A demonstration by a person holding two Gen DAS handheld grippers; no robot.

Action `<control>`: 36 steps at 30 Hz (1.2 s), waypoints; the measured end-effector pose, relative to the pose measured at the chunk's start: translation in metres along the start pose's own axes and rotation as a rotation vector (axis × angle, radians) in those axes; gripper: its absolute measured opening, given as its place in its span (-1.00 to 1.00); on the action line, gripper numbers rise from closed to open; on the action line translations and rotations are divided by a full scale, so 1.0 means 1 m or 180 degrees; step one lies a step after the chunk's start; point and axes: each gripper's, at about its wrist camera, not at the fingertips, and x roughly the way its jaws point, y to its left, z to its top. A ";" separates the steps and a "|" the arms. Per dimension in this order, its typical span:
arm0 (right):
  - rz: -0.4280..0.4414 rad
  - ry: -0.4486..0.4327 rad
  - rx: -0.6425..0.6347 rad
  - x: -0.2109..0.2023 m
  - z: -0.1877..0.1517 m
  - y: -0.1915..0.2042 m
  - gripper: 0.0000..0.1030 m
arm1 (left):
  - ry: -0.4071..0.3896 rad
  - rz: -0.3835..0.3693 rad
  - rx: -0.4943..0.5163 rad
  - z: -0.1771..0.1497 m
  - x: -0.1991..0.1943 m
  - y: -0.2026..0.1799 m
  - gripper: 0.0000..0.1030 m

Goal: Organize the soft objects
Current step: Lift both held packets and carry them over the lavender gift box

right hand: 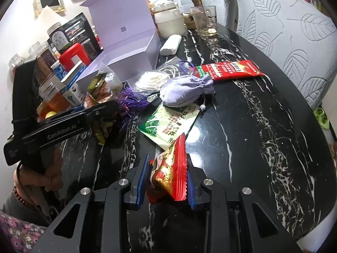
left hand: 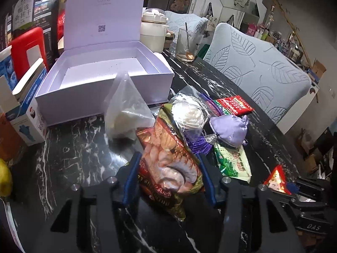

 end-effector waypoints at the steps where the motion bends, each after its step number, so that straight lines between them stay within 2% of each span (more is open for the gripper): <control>1: 0.0000 -0.0005 -0.0004 -0.001 0.000 0.001 -0.44 | -0.0002 -0.0018 -0.0021 -0.001 -0.003 0.000 0.00; 13: -0.0001 -0.0089 -0.0047 -0.014 -0.010 0.009 -0.48 | -0.0085 -0.0005 -0.0007 -0.021 -0.040 -0.008 0.00; 25: 0.0110 -0.0214 -0.0179 -0.030 -0.019 0.021 -0.51 | -0.0353 0.0157 -0.0056 -0.042 -0.088 -0.015 0.00; 36: 0.0284 -0.0383 -0.0435 -0.048 -0.015 0.046 -0.51 | -0.0646 0.0294 -0.0097 -0.037 -0.121 -0.015 0.00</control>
